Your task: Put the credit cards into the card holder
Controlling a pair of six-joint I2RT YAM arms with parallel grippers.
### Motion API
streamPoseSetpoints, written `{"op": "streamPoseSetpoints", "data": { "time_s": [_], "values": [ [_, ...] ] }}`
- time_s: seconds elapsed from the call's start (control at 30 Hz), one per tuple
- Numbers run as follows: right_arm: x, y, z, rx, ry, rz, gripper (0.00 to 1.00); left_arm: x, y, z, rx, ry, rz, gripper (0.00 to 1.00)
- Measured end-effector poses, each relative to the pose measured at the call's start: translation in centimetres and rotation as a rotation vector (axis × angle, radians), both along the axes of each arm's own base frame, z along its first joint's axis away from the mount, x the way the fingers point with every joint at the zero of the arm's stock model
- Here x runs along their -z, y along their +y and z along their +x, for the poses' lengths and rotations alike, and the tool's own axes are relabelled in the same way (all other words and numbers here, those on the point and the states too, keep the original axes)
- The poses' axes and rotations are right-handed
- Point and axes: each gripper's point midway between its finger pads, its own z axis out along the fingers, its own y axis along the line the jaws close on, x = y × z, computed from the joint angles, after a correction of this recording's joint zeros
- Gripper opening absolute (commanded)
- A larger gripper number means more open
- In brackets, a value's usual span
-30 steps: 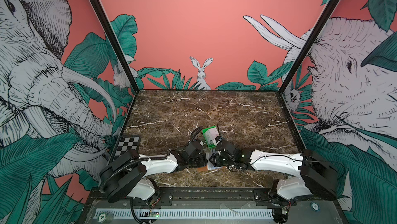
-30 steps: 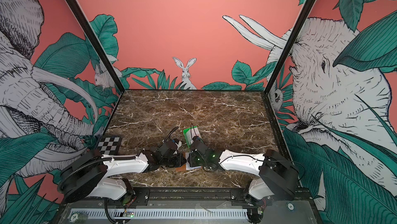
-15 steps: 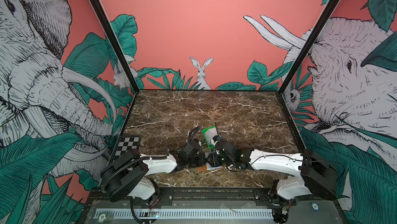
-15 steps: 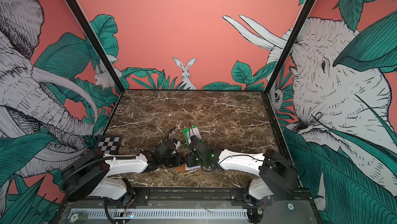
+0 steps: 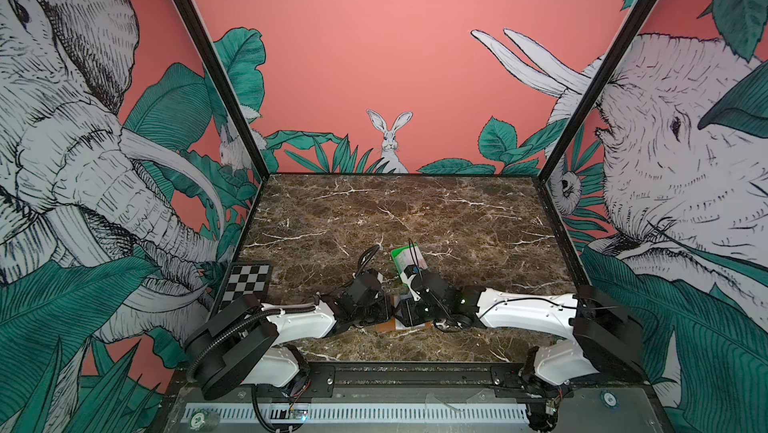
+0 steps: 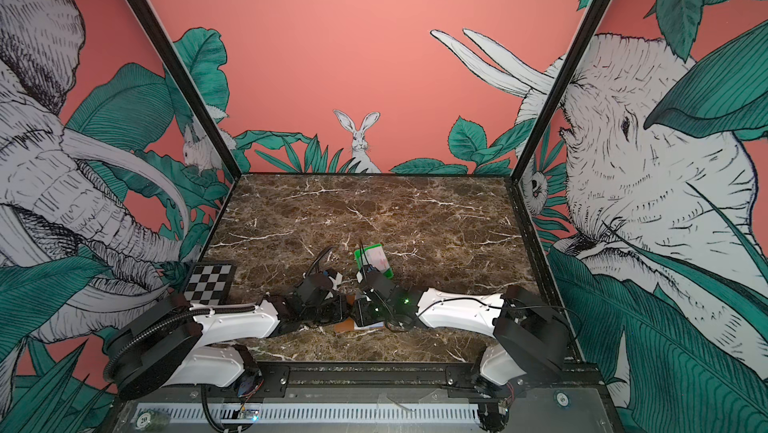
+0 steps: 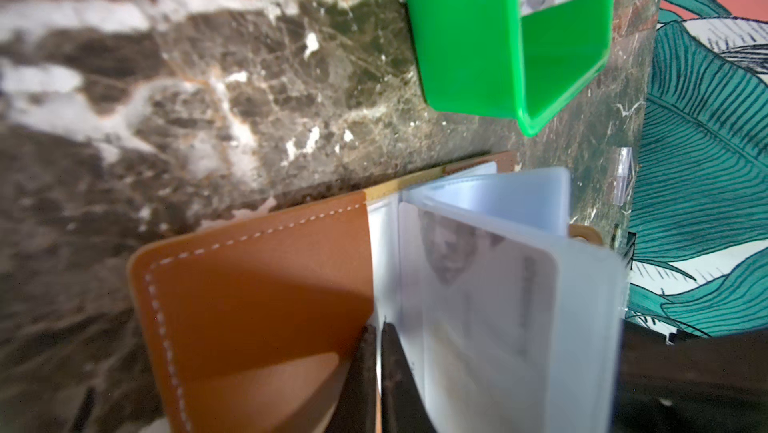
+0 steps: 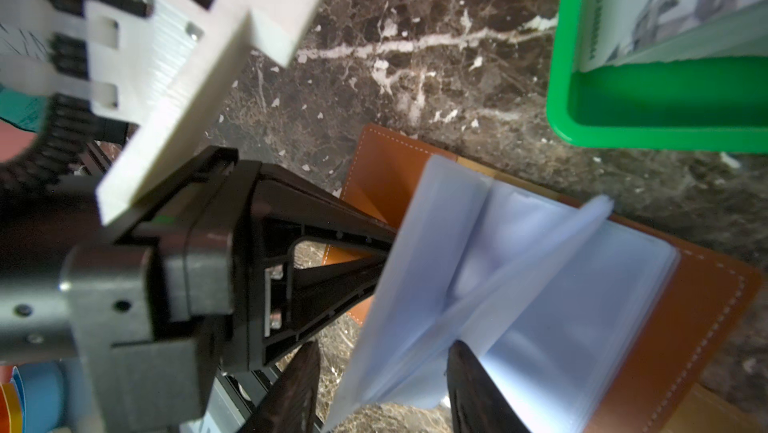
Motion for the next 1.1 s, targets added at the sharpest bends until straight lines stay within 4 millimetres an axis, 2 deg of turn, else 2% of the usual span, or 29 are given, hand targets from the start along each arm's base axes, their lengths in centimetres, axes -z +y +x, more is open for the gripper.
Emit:
{"op": "streamPoseSetpoints", "data": {
  "time_s": [0.23,0.57,0.77,1.1],
  "values": [
    [-0.1,0.4,0.0,-0.002,-0.008,0.001,0.49,0.1,0.6,-0.2,-0.017,0.006,-0.005,0.08],
    [1.2,-2.1,1.2,0.104,-0.036,-0.117,0.50,-0.2,1.3,-0.3,-0.030,-0.001,-0.014,0.09],
    [1.7,-3.6,1.3,0.145,-0.048,-0.158,0.48,-1.0,2.7,-0.5,-0.058,-0.024,-0.012,0.13],
    [2.1,-4.4,1.6,0.163,-0.063,-0.192,0.48,-3.1,5.6,-1.2,-0.102,-0.072,0.021,0.18]
  ]
}}
